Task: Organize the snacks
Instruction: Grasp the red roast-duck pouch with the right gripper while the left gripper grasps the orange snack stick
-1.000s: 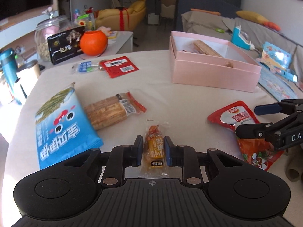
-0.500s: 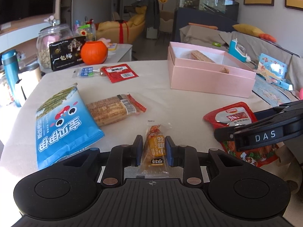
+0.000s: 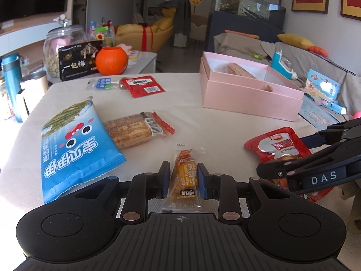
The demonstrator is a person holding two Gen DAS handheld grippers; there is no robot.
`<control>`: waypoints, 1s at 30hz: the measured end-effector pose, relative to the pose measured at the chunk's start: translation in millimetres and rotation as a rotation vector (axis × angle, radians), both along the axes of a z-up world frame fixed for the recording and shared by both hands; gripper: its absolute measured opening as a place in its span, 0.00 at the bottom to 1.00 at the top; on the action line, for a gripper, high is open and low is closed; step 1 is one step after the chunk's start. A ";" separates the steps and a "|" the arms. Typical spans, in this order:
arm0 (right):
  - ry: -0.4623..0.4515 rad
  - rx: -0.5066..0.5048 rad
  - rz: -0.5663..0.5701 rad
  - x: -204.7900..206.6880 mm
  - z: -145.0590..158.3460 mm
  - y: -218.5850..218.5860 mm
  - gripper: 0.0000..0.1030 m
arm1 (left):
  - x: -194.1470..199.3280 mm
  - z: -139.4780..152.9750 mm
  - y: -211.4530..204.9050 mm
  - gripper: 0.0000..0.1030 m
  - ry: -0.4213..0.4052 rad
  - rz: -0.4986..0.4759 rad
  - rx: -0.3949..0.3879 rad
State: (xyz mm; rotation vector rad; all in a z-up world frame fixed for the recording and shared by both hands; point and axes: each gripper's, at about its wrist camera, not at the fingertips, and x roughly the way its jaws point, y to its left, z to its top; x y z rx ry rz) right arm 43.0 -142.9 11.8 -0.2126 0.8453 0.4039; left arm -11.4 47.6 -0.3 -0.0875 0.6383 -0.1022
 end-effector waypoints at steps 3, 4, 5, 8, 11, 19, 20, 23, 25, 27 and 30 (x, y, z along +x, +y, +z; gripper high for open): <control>-0.007 -0.031 0.048 -8.2 4.4 -1.4 0.80 | -0.1 -0.2 1.7 0.30 0.000 0.000 -0.012; -0.010 -0.038 0.057 -11.0 5.3 -3.8 0.80 | -0.4 -0.3 2.1 0.30 0.000 0.000 -0.015; -0.012 -0.045 0.061 -13.1 6.1 -6.2 0.79 | -0.4 -0.2 2.3 0.30 0.000 0.000 -0.018; -0.027 -0.053 0.060 -17.7 10.8 -16.5 0.78 | -0.8 -0.3 2.7 0.30 0.000 0.000 -0.021; -0.053 -0.030 0.036 -19.6 19.4 -30.6 0.48 | -0.5 -0.1 2.5 0.30 0.000 0.000 -0.014; 0.025 0.077 -0.009 -8.4 26.9 -60.5 0.53 | 0.0 0.0 1.2 0.30 0.001 0.000 -0.006; 0.039 0.089 -0.020 -7.5 23.9 -62.1 0.63 | 0.4 0.0 0.6 0.30 0.001 0.000 -0.003; 0.087 0.134 -0.066 -5.2 13.7 -65.1 0.80 | 0.5 0.1 -1.0 0.30 0.001 0.000 0.003; 0.124 0.159 -0.077 -4.0 7.0 -62.3 0.84 | 0.5 0.0 -1.0 0.30 0.001 0.000 0.002; 0.107 0.154 -0.082 -6.5 4.1 -56.1 0.91 | 0.4 0.0 -1.2 0.30 0.001 0.000 0.001; 0.092 0.141 -0.106 -8.5 0.6 -46.9 0.98 | 0.5 0.0 -0.9 0.30 0.001 0.000 0.001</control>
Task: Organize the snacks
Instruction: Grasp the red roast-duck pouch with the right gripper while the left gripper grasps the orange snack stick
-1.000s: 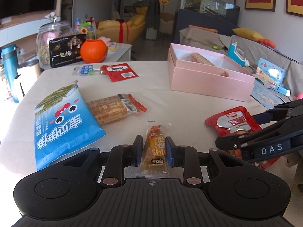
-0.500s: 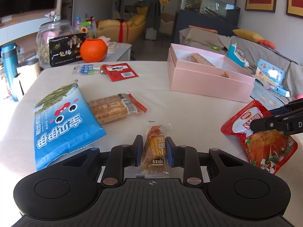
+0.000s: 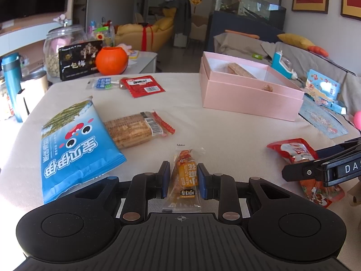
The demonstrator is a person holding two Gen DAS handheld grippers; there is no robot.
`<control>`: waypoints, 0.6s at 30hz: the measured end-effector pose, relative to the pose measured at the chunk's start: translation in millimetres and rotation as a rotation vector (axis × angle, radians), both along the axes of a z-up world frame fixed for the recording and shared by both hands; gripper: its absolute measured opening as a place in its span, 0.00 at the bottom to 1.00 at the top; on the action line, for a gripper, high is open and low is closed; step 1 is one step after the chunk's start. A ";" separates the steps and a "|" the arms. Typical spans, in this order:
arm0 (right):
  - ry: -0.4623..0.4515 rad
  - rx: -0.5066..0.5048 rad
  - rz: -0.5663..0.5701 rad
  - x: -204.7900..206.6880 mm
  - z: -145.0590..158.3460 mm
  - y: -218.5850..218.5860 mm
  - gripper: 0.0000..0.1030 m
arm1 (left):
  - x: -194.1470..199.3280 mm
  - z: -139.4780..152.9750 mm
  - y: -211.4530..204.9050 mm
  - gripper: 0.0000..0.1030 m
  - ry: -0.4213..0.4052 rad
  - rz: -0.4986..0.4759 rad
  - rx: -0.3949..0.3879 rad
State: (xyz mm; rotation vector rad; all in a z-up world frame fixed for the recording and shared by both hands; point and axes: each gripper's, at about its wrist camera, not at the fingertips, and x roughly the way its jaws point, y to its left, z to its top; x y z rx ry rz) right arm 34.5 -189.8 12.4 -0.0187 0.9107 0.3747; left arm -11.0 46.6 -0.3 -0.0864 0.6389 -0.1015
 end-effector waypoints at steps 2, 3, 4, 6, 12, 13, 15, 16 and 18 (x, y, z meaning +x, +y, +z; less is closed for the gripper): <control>-0.016 -0.016 -0.025 -1.8 -2.4 6.6 1.00 | -0.1 0.0 0.0 0.30 0.000 0.000 0.000; -0.027 -0.032 -0.046 -2.8 -3.4 11.0 1.00 | -0.1 0.0 0.0 0.30 0.000 0.000 0.000; -0.035 -0.048 -0.061 -3.7 -4.6 15.1 1.00 | 0.0 0.0 0.2 0.30 0.000 0.000 0.000; -0.056 -0.097 -0.084 -4.5 -8.0 25.2 1.00 | 0.0 0.0 -0.1 0.30 0.000 0.000 -0.001; -0.064 -0.105 0.034 -6.2 4.1 23.4 0.74 | -0.3 0.0 -1.0 0.30 0.000 0.000 0.002; -0.060 -0.091 0.054 -7.8 9.2 19.7 0.63 | -0.1 0.0 -0.6 0.30 0.000 0.000 0.002; -0.051 -0.089 0.074 -10.7 17.3 15.1 0.57 | -0.6 0.1 -1.2 0.30 0.000 0.001 0.004; -0.051 -0.087 0.082 -12.0 21.0 12.9 0.53 | -0.8 0.1 -1.7 0.30 0.000 0.001 0.006; -0.063 -0.071 0.099 -14.1 27.8 8.0 0.36 | -1.0 0.1 -2.5 0.30 0.000 0.001 0.010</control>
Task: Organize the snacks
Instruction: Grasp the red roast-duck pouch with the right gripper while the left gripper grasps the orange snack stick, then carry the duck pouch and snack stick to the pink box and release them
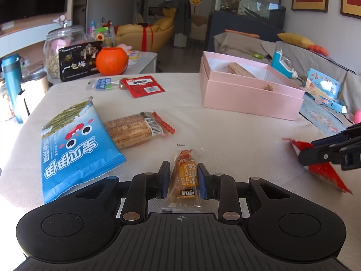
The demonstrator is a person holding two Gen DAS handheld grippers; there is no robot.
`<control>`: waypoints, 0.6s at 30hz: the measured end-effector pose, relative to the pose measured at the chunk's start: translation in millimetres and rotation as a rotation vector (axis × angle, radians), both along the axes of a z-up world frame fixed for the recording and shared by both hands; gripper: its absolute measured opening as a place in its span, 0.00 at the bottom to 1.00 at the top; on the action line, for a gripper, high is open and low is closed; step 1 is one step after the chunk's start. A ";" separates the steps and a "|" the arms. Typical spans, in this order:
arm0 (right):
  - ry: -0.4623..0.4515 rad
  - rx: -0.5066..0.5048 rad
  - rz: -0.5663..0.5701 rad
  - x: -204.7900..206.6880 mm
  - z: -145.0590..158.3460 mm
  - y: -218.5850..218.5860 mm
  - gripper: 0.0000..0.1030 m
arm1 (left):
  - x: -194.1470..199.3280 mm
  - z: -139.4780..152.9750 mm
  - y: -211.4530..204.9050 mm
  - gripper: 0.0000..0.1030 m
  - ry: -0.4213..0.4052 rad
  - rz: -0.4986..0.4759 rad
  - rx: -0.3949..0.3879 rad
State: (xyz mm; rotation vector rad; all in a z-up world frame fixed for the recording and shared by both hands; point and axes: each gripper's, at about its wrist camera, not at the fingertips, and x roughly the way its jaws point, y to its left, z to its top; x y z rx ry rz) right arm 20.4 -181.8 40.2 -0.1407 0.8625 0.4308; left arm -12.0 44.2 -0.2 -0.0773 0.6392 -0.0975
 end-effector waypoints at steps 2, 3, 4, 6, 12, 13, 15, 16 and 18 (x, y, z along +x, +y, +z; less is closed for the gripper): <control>-0.010 0.021 0.005 0.1 8.8 -5.6 0.30 | 0.1 0.0 -0.6 0.30 0.000 0.000 0.004; -0.010 0.033 0.005 1.1 11.8 -7.9 0.29 | 0.0 0.0 -0.8 0.30 0.000 0.000 0.008; -0.012 0.043 0.002 2.4 14.3 -10.7 0.28 | 0.0 0.3 -1.4 0.30 0.000 0.000 0.012; -0.011 0.056 0.007 5.0 17.2 -14.3 0.27 | 0.4 0.2 -2.7 0.30 0.000 0.000 0.018; -0.044 0.034 0.057 -6.8 11.5 -16.0 0.65 | 1.0 0.0 -3.1 0.30 0.000 0.000 0.019; -0.062 0.022 0.053 -10.1 9.0 -16.7 0.83 | 1.0 0.0 -3.0 0.30 0.000 0.000 0.019; -0.097 0.001 0.023 -14.5 4.0 -21.2 0.86 | 1.0 0.0 -3.2 0.30 0.000 0.000 0.018; -0.080 0.000 0.013 -13.2 0.4 -23.5 0.86 | 1.0 0.0 -3.0 0.30 0.000 0.000 0.018; -0.009 0.044 -0.006 -7.6 -6.5 -29.3 0.86 | 1.0 0.0 -3.1 0.30 0.000 0.000 0.018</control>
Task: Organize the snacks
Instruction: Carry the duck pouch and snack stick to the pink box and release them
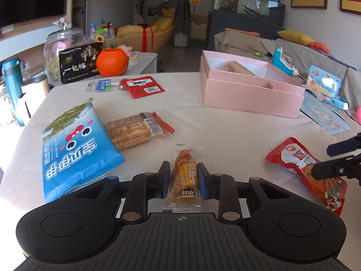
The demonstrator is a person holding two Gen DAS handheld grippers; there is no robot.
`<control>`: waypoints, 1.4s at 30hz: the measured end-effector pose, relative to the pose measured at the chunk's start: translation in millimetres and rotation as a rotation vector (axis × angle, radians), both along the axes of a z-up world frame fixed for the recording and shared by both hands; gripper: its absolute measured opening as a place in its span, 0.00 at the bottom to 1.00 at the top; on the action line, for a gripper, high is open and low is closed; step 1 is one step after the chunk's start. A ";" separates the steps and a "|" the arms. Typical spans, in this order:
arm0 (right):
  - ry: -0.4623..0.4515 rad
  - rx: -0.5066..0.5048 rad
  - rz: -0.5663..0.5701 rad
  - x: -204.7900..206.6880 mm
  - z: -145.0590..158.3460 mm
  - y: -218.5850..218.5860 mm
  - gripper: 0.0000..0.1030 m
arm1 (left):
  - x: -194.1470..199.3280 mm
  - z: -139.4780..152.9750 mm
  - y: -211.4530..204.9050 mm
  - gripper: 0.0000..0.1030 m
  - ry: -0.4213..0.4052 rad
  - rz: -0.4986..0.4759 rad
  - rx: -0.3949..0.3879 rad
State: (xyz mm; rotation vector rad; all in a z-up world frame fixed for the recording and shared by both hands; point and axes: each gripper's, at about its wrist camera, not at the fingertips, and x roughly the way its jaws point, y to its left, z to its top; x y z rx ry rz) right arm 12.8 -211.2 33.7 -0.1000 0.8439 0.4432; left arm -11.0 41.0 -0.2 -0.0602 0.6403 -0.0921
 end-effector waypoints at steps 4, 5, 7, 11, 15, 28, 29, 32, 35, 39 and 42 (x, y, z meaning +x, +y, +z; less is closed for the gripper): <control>0.130 0.117 -0.037 11.2 -14.1 -3.6 0.90 | 0.0 0.4 0.1 0.30 0.000 0.000 -0.005; 0.124 0.130 -0.052 10.8 -15.4 -0.8 0.92 | 0.1 0.4 -0.1 0.30 0.000 0.000 -0.007; 0.132 0.141 -0.066 12.7 -17.7 5.8 0.99 | 0.1 0.4 0.4 0.30 0.000 0.000 -0.011; 0.090 0.073 -0.081 11.0 -22.3 25.2 1.00 | 0.4 0.3 2.2 0.30 0.000 0.001 -0.022; 0.032 -0.014 -0.042 9.4 -27.1 37.1 1.00 | 0.0 0.1 4.8 0.30 0.000 0.001 -0.033; 0.002 -0.047 0.110 0.9 12.2 11.2 0.33 | 2.2 3.6 -0.1 0.29 0.026 -0.036 0.025; 0.004 -0.038 0.112 1.3 15.6 8.4 0.30 | 2.8 5.0 -2.5 0.28 0.036 -0.047 0.045; 0.010 0.007 0.097 6.9 26.6 -6.1 0.27 | 4.9 9.5 -2.8 0.27 0.075 -0.080 0.007; -0.024 0.024 0.042 12.5 39.4 -27.5 0.27 | 8.2 14.6 -6.6 0.25 0.112 -0.125 -0.077; -0.003 0.044 -0.040 30.3 45.1 -55.3 0.29 | 12.9 23.7 -29.2 0.25 0.101 -0.191 -0.057; 0.073 0.088 -0.044 43.5 36.4 -65.8 0.35 | 17.8 26.2 -46.5 0.25 0.102 -0.236 -0.022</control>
